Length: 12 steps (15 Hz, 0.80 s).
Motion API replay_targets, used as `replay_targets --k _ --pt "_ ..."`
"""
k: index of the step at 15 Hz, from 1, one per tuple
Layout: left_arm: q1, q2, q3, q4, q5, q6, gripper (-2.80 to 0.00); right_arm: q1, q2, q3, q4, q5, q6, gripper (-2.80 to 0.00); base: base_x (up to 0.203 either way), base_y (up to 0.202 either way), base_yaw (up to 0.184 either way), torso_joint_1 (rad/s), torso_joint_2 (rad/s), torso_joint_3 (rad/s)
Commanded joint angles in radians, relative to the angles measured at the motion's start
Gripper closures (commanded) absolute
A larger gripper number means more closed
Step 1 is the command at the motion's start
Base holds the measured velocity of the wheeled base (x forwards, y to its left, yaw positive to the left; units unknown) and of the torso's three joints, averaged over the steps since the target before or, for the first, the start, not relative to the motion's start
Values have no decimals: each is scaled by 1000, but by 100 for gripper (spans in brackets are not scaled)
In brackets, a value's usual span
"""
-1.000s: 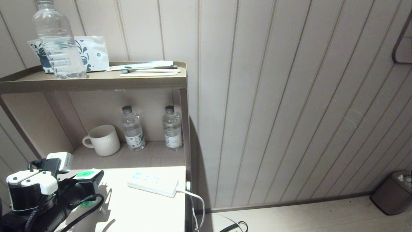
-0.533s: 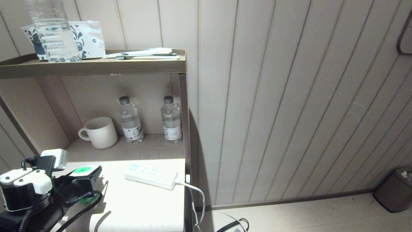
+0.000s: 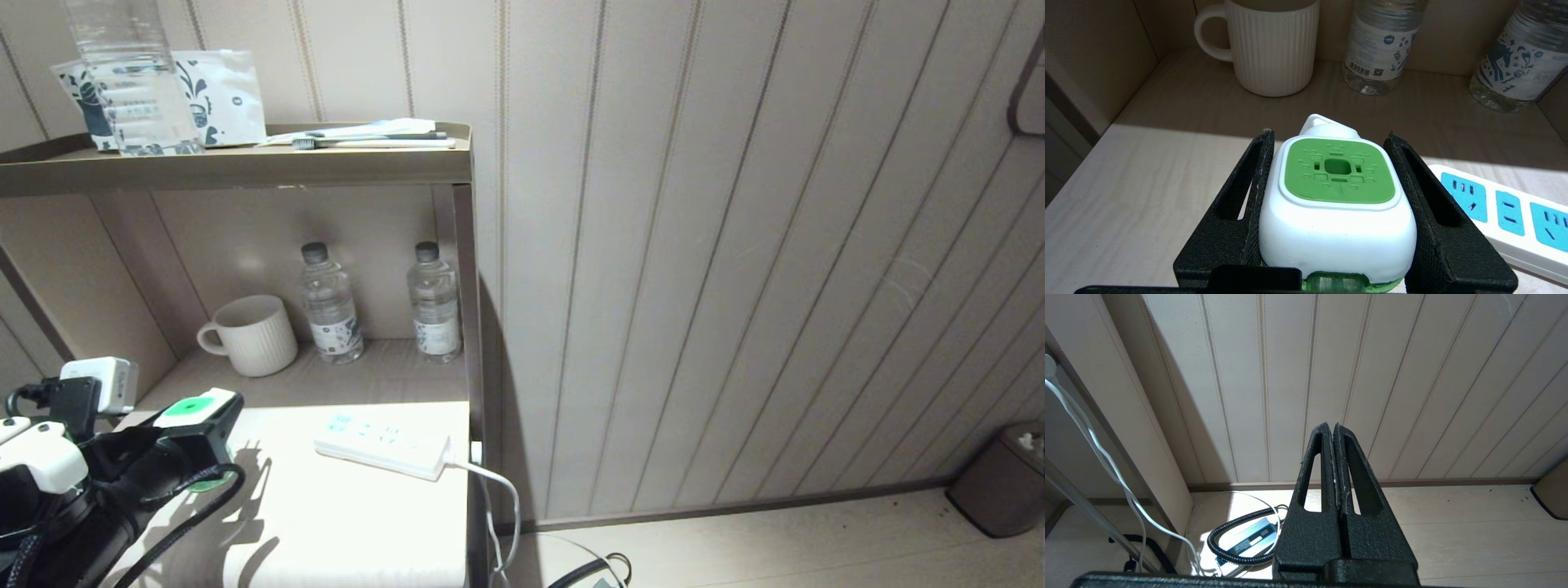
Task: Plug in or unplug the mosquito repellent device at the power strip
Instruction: Place the mosquito repellent liquid on the table
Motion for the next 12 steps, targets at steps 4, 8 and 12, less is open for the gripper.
replay_targets --k 4,8,12 --pt "0 40 -1 -49 27 -10 0 0 0 0 1 -1 0 0 0 0 0 0 0 0" --pt "29 87 -33 -49 52 -21 0 0 0 -1 1 0 0 0 0 0 0 0 0 0" --pt "89 173 -108 -49 49 -22 0 0 0 0 1 0 0 0 0 0 0 0 0 0"
